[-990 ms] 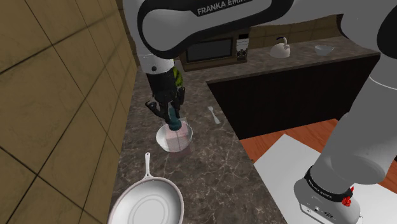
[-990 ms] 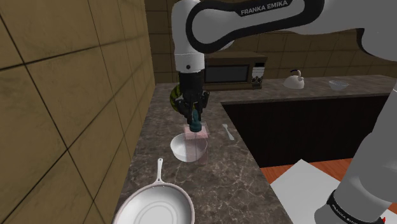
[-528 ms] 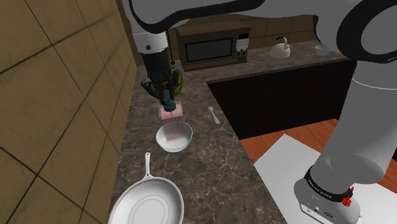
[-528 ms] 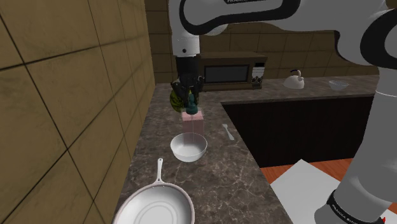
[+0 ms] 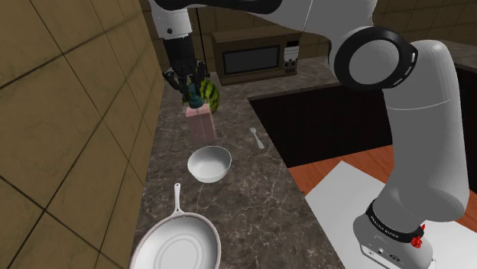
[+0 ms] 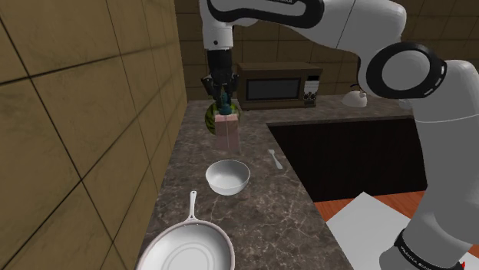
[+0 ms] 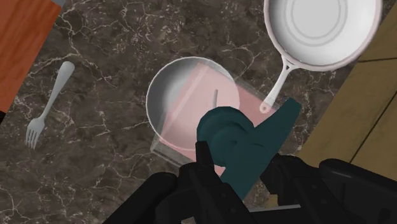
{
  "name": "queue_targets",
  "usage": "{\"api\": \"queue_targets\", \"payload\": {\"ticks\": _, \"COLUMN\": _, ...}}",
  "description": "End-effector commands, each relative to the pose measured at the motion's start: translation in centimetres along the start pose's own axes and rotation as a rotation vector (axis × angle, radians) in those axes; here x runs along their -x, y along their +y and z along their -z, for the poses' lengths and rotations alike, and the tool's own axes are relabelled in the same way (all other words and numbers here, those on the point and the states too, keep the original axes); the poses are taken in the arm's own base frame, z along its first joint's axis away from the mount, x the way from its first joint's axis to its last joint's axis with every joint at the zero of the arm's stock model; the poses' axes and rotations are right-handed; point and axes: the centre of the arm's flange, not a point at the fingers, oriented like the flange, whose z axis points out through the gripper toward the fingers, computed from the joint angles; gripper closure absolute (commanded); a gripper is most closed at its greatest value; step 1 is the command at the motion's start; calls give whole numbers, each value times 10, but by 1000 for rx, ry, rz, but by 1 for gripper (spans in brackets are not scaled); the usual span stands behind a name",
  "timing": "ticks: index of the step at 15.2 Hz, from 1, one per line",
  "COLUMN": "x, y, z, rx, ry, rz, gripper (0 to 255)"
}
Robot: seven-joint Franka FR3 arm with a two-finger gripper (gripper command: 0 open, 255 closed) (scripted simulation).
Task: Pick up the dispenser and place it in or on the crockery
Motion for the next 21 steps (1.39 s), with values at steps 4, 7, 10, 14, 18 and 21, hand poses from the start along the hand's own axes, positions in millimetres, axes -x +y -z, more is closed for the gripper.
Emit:
{"api": "queue_targets", "payload": {"ticks": 4, "x": -6, "y": 4, "z": -22, "rx": 0, "ry": 0, "rz": 0, "gripper": 255}}
{"api": "queue_targets", "payload": {"ticks": 7, "x": -7, "y": 4, "z": -37, "rx": 0, "ry": 0, "rz": 0, "gripper": 255}}
{"api": "queue_targets", "payload": {"ticks": 10, "x": -9, "y": 5, "z": -53, "rx": 0, "ry": 0, "rz": 0, "gripper": 255}}
{"api": "queue_targets", "payload": {"ticks": 14, "x": -11, "y": 5, "z": -74, "rx": 0, "ry": 0, "rz": 0, "gripper": 255}}
{"api": "queue_targets", "payload": {"ticks": 18, "x": -14, "y": 6, "z": -95, "rx": 0, "ry": 0, "rz": 0, "gripper": 255}}
{"api": "queue_targets", "payload": {"ticks": 21, "x": -16, "y": 6, "z": -111, "rx": 0, "ry": 0, "rz": 0, "gripper": 255}}
